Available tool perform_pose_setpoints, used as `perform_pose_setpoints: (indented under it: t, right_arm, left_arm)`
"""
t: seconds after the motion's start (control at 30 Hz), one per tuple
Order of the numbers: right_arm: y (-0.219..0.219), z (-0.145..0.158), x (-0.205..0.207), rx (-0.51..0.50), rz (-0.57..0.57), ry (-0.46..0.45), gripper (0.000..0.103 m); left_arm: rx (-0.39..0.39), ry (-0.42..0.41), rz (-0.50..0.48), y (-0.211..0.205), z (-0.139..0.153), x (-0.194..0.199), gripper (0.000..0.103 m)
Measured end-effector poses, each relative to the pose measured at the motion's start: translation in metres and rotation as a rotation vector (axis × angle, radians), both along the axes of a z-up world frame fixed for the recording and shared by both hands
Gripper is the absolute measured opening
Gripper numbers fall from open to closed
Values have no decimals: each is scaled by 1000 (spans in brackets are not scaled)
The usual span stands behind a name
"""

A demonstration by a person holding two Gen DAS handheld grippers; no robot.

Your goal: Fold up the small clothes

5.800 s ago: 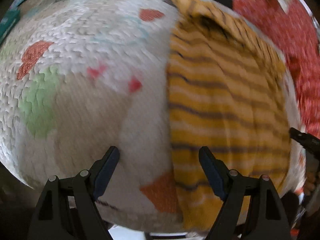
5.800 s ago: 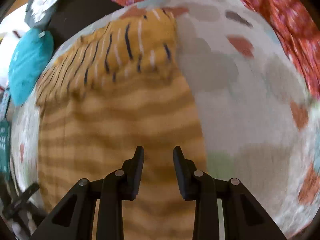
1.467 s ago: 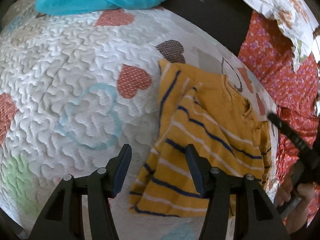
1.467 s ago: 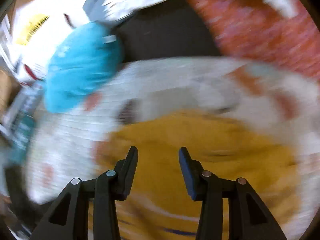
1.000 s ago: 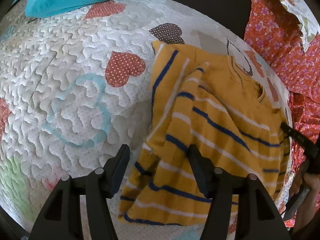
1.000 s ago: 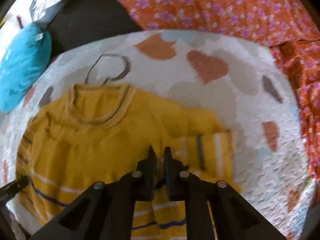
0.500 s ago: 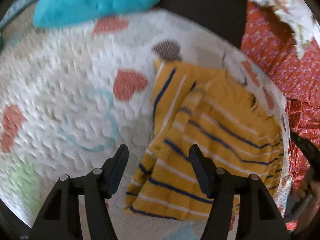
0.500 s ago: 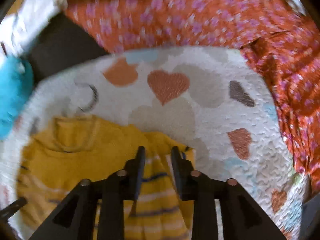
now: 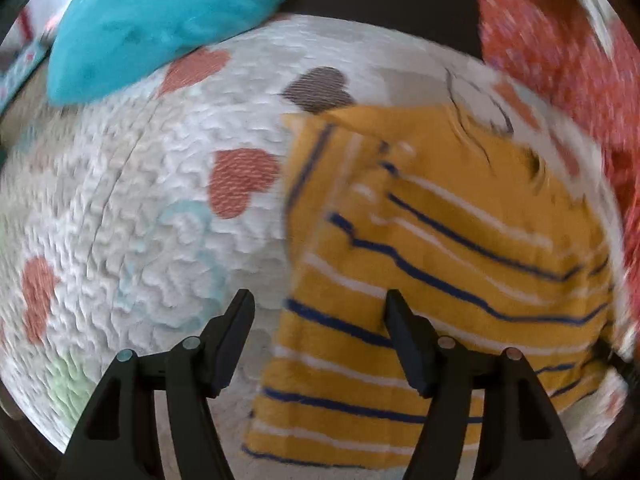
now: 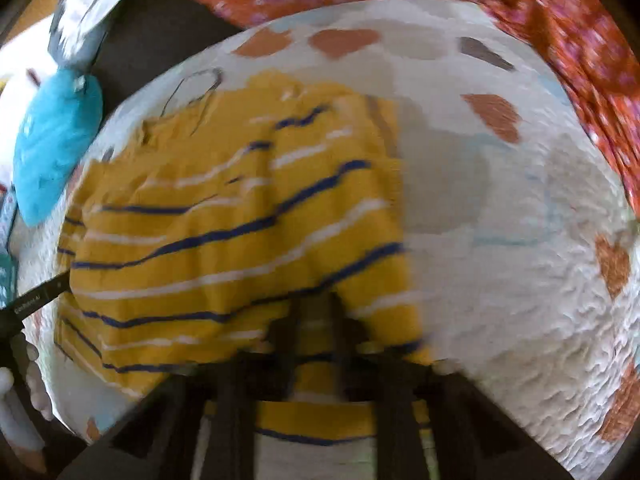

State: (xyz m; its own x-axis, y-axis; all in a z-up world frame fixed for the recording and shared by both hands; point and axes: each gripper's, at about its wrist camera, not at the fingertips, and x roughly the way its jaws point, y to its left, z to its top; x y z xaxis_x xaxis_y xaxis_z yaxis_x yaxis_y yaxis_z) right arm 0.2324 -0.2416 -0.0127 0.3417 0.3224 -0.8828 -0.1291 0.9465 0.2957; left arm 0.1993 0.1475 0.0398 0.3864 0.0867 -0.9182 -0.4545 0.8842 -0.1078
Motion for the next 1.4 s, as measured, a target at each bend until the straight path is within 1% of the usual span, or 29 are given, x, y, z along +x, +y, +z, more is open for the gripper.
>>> perform_pose_setpoints:
  t: [0.03, 0.1, 0.13, 0.17, 0.2, 0.27, 0.33, 0.37, 0.47, 0.53, 0.57, 0.6, 0.67, 0.7, 0.77, 0.8, 0.83, 0.87, 0.9, 0.93, 0.97, 1.0, 1.07, 1.1, 1.17, 1.23, 1.27, 1.33, 1.4]
  right_arm:
    - [-8, 5, -2, 14, -24, -5, 2]
    - [-21, 19, -9, -11, -77, -39, 10]
    - [-29, 24, -13, 6, -88, -51, 12]
    - [-38, 27, -18, 22, -103, -51, 24]
    - [-44, 27, -22, 34, -117, -47, 38]
    - [-58, 22, -34, 80, -154, -30, 50]
    - [-69, 11, -46, 149, -187, 16, 52]
    - [-74, 4, -51, 185, -197, 38, 52]
    - [-73, -16, -64, 296, -218, 87, 52]
    - [-64, -27, -69, 363, -235, 100, 53]
    - [-59, -32, -68, 389, -247, 108, 53]
    - [-54, -34, -67, 399, -261, 106, 58]
    - [-44, -31, -61, 398, -290, 59, 65]
    - [-40, -30, -59, 395, -294, 51, 68]
    - [-32, -28, -52, 389, -312, 34, 70]
    - [-29, -26, -50, 385, -315, 24, 70]
    - [-26, -26, -46, 380, -314, 18, 70]
    - [-24, -25, -43, 388, -316, 19, 70]
    - [-24, -24, -42, 412, -318, 26, 69]
    - [-26, -24, -42, 472, -323, 46, 69]
    - [-30, -24, -44, 527, -336, 63, 70]
    - [-34, -24, -48, 569, -345, 75, 70]
    - [-41, -24, -60, 605, -348, 85, 70]
    - [-46, -24, -67, 614, -355, 82, 70]
    - [-55, -26, -81, 631, -380, 89, 70]
    - [-63, -29, -89, 660, -409, 94, 71]
    - [-64, -30, -88, 664, -422, 93, 71]
    - [-63, -32, -83, 668, -431, 94, 71]
    - [-54, -32, -73, 677, -426, 93, 71]
  left_arm:
    - [-23, -12, 26, 7, 1, -6, 67]
    - [-71, -35, 87, 27, 3, -19, 66]
    - [-86, -37, 107, 34, 2, -27, 66]
    - [-109, -36, 124, 40, 0, -33, 66]
    - [-159, -38, 138, 48, -4, -42, 66]
    - [-258, -47, 144, 54, -11, -54, 66]
    - [-358, -50, 133, 56, -22, -64, 67]
    - [-380, -48, 123, 50, -25, -71, 68]
    - [-383, -57, 69, 41, -31, -82, 72]
    - [-384, -82, 14, 32, -29, -84, 81]
    - [-399, -90, -3, 30, -30, -83, 82]
    - [-435, -102, -30, 26, -31, -81, 82]
    - [-479, -113, -61, 18, -35, -76, 87]
    - [-476, -113, -65, 15, -36, -71, 95]
    - [-420, -101, -55, 6, -37, -62, 96]
    - [-390, -79, -49, 1, -38, -56, 96]
    - [-364, -61, -41, 0, -37, -50, 84]
    - [-306, -30, -32, -4, -33, -48, 72]
    - [-273, -11, -40, -6, -30, -47, 48]
    - [-265, -2, -54, -8, -28, -44, 26]
    - [-314, -1, -61, -7, -28, -43, 19]
    - [-352, 0, -52, -4, -29, -44, 18]
    - [-379, -5, -36, 2, -32, -45, 19]
    - [-413, -9, -21, 5, -35, -46, 20]
    - [-445, -22, -11, 13, -38, -55, 27]
    - [-459, -42, -30, 10, -39, -55, 42]
    - [-455, -51, -39, 7, -39, -54, 46]
    - [-425, -70, -70, -4, -38, -51, 62]
    - [-373, -61, -89, -15, -38, -45, 64]
